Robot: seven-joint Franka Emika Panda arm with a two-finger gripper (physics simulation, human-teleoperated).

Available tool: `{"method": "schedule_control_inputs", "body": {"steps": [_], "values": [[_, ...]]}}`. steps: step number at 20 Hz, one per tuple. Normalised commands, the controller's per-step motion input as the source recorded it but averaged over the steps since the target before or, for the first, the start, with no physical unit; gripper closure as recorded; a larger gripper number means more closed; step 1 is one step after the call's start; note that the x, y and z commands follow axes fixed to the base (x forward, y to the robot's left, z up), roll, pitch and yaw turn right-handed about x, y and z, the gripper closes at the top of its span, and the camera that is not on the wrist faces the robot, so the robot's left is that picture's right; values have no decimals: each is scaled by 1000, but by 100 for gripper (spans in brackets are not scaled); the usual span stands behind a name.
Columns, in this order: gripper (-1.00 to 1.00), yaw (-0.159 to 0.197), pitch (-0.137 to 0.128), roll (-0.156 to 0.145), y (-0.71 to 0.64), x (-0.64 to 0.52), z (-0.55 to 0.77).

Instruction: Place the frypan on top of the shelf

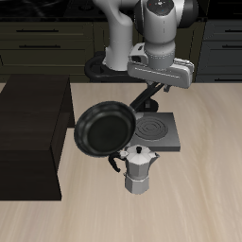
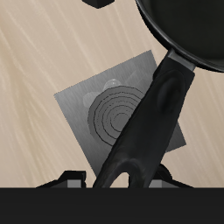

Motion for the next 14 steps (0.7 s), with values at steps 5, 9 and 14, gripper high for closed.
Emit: {"method": "schedule_control_inputs", "body": {"steps": [5, 9, 14], "values": [[100, 10, -3, 15, 74, -90, 56], [100, 7, 1, 25, 192, -191, 114], [100, 54, -48, 16, 80, -231, 215]]}}
